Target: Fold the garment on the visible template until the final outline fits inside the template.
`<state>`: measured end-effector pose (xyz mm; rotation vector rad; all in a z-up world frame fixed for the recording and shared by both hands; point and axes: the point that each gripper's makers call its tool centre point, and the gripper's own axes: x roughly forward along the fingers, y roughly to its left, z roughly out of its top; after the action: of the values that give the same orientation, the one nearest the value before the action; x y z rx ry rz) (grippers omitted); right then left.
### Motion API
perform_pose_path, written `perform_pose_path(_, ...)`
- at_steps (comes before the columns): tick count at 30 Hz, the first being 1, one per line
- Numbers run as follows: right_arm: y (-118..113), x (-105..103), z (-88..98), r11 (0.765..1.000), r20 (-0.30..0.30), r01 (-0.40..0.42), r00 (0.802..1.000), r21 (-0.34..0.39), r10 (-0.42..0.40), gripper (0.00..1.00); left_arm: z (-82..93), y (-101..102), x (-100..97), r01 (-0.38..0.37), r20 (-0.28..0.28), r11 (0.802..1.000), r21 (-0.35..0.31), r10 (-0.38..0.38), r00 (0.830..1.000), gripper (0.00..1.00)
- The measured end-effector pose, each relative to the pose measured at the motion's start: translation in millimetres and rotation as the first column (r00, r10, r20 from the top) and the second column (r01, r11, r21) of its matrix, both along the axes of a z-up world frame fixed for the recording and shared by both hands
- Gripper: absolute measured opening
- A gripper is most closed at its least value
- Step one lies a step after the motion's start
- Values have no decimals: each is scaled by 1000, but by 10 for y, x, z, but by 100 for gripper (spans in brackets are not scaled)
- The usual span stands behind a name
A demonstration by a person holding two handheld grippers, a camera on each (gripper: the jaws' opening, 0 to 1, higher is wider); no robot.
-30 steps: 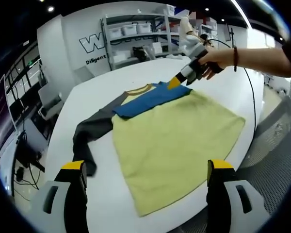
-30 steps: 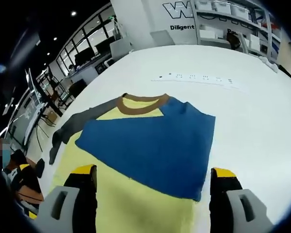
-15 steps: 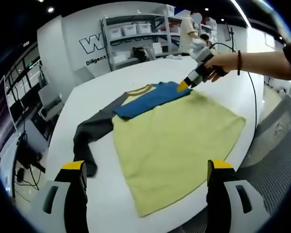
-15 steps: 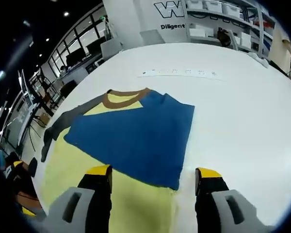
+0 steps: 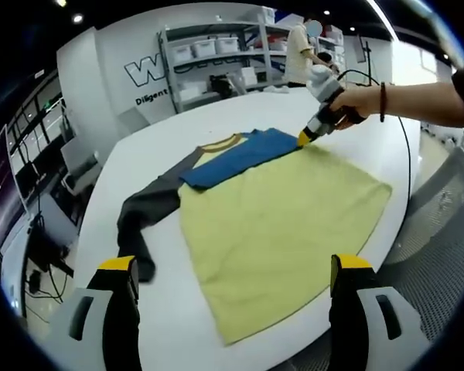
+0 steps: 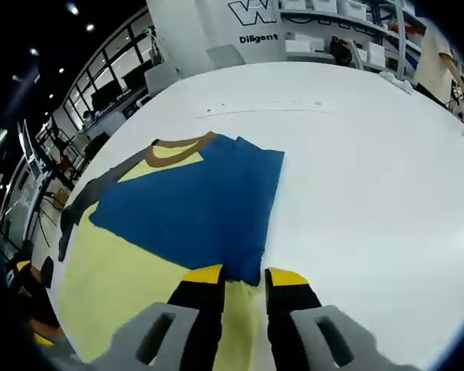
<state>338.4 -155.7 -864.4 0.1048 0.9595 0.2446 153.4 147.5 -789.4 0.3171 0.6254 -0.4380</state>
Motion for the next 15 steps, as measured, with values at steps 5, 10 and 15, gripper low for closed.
perform_pose_path(5,-3,-10,-11,1000,-5,-8,1000,-2,8,5,1,9,2,-6,-1,1000,-4,6,1000,99)
perform_pose_path(10,-25,-9,-17,1000,-8,-20,1000,-2,20,1,0,18,3,-8,-1,1000,-3,8,1000,99)
perform_pose_path(15,-47,-11,-19,999,-11,-38,999,-6,38,0,-7,12,-1,-6,-5,1000,-5,6,1000,99)
